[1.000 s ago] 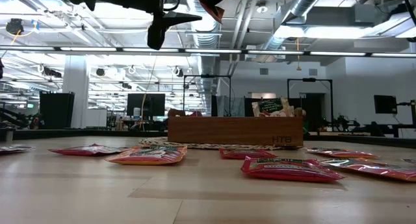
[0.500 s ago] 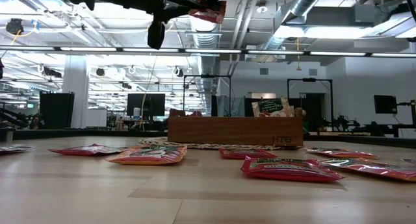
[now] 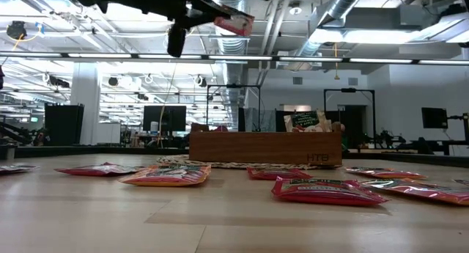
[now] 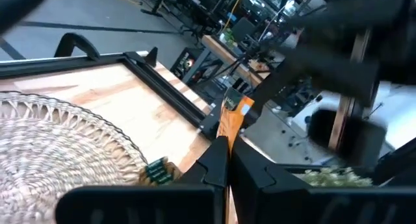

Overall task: Pick & Place Tea
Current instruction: Put the orange tea bag into the middle section of the wooden organizer

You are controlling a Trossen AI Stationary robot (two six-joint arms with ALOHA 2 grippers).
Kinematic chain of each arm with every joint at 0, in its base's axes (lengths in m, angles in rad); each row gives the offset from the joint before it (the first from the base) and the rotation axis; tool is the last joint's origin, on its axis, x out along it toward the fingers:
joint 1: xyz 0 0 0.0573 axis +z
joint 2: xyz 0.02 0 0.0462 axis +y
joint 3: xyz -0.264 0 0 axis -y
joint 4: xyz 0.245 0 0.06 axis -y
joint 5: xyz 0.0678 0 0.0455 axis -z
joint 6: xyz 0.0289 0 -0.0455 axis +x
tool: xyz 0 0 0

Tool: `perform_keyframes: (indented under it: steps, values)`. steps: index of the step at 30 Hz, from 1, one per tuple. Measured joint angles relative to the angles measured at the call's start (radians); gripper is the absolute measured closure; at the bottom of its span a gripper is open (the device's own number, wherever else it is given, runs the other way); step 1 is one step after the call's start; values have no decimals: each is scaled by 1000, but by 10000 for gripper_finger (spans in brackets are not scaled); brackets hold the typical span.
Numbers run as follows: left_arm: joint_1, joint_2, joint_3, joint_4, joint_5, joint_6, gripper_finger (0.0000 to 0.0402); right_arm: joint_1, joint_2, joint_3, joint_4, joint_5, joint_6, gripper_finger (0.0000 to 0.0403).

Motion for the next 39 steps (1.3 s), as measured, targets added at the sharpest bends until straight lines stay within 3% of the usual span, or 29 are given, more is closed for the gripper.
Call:
perform_keyframes:
  steps: [6, 12, 18, 27, 39]
  values:
    - [-3, 205, 2, 260, 61, 97, 401, 0, -87, -1, -257, -22, 334, 337]
    - [16, 431, 0, 550, 169, 177, 401, 2, -165, 0, -389, -204, 585, 337]
    - [59, 500, -1, 525, 166, 170, 401, 8, -195, 0, -398, -317, 646, 337]
    - [85, 505, -1, 362, 162, 214, 401, 29, -183, -15, -378, -316, 640, 337]
    - [116, 541, 1, 394, 164, 200, 401, 28, -183, -19, -348, -316, 638, 337]
